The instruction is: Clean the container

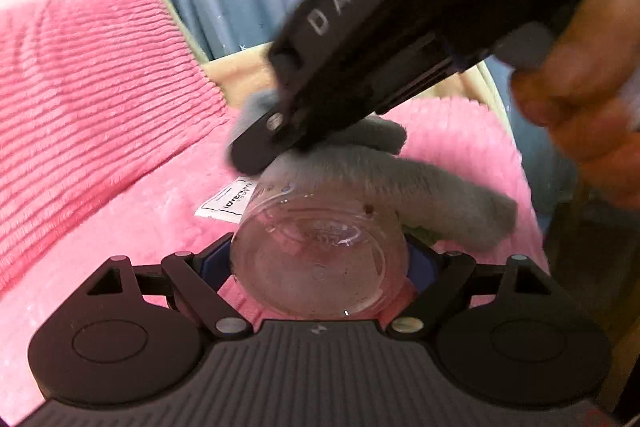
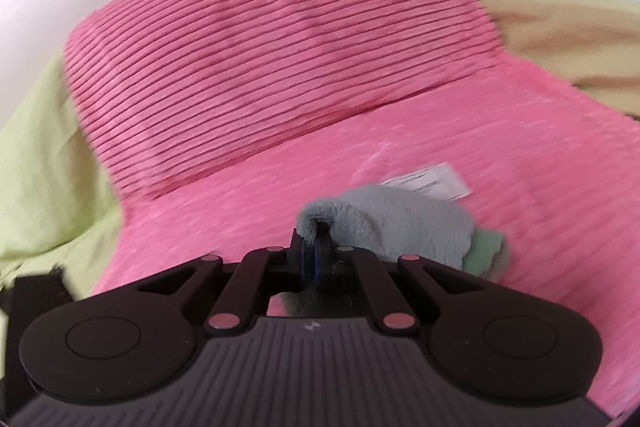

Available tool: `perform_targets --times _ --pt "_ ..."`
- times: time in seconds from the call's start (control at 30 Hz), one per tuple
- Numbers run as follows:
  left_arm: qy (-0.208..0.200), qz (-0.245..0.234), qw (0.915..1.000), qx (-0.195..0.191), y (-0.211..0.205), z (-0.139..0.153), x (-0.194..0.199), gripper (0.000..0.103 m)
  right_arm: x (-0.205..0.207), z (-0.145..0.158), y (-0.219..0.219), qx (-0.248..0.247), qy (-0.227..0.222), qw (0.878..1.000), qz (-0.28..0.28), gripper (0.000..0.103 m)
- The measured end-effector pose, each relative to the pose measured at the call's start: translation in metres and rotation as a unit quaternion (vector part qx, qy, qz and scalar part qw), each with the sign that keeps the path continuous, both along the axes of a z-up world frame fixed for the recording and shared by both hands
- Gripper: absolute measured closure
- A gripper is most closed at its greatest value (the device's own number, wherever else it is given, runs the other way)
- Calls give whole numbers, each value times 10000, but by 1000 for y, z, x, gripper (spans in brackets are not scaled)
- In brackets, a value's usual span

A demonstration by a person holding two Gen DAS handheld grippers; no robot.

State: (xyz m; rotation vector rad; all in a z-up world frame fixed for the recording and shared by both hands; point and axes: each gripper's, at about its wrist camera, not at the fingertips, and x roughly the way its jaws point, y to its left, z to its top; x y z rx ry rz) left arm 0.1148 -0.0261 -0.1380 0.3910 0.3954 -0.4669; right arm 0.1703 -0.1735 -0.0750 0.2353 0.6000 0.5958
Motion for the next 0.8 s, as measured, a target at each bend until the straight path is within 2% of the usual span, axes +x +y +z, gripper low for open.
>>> perform_targets --times 0.2,0.3,0.43,0.53,0.6,0.7,0.8 --pt "-17 -27 10000 76 -2 -2 3 18 -1 1 0 -4 -1 10000 17 102" --pt "8 -19 10000 -9 0 -2 5 17 -2 2 1 -5 -1 10000 26 102" --pt "340 30 9980 -533 12 -1 11 17 -3 2 1 -8 -2 10000 37 102" --pt "657 40 9920 -1075 23 1 18 17 -4 3 1 -9 -3 10000 46 102" --pt "776 33 9891 -1254 27 0 21 17 -4 3 1 -11 -3 10000 51 102" --pt "785 23 9889 -1262 27 1 18 17 -5 4 2 -12 -3 10000 60 102" --pt "647 4 9925 -1037 21 1 13 17 -6 4 2 -14 -4 10000 68 102"
